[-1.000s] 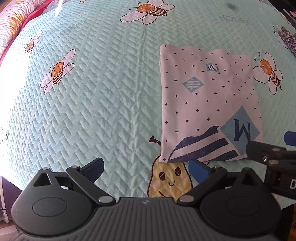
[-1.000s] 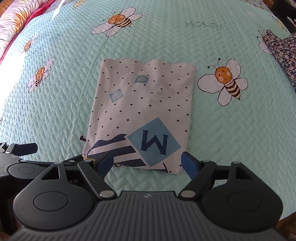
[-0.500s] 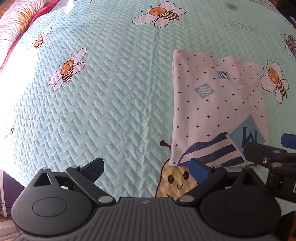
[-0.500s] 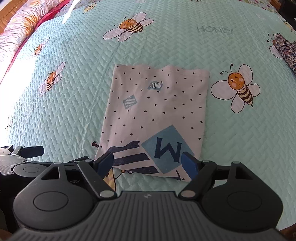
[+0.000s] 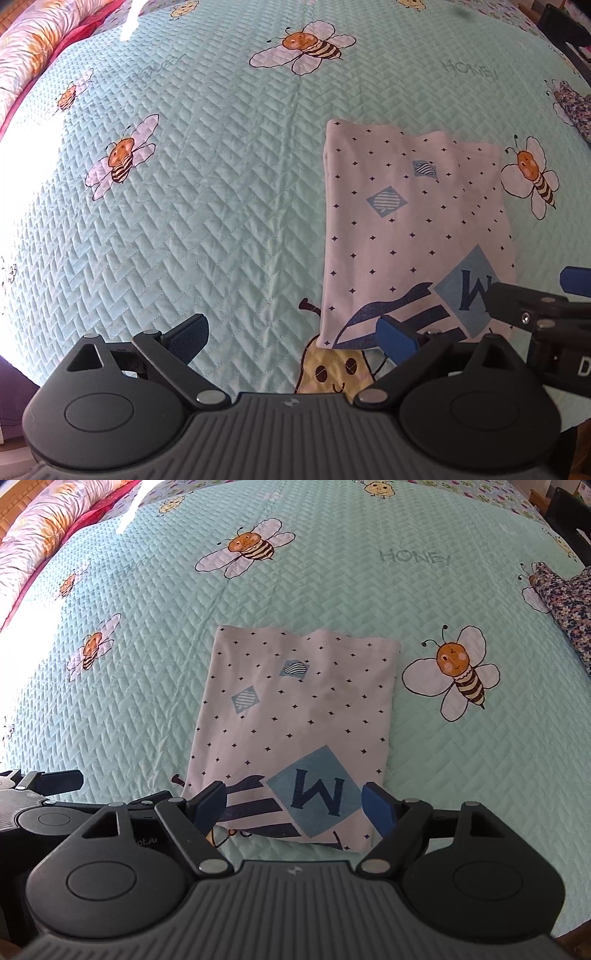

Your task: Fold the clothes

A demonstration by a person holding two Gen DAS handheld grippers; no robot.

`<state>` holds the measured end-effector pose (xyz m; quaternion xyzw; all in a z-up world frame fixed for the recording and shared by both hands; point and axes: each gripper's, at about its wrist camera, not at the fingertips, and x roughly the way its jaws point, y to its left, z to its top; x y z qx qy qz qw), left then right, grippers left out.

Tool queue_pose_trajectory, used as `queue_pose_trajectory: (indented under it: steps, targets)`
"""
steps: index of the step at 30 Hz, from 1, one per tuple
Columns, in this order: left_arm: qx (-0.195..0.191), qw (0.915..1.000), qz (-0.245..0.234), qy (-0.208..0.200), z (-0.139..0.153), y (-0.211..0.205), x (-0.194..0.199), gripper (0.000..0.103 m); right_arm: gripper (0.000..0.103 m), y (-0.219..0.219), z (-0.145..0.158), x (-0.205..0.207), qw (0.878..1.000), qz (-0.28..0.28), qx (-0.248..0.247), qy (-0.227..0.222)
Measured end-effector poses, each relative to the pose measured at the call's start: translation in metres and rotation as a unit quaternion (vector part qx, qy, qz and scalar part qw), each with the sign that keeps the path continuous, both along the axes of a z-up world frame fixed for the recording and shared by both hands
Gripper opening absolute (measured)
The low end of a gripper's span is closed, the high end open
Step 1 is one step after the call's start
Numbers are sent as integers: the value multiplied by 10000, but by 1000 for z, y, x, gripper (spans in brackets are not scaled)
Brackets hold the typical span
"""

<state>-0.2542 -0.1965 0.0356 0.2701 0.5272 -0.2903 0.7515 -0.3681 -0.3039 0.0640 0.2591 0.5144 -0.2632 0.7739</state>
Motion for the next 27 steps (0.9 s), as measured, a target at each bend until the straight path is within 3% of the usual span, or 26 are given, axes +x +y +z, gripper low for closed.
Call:
queue_pose_trajectory:
  steps: [27]
  targets:
    - [-40,9999,132,-80,1,7,1,98,81,7,1,4,9997,130,-184,-13]
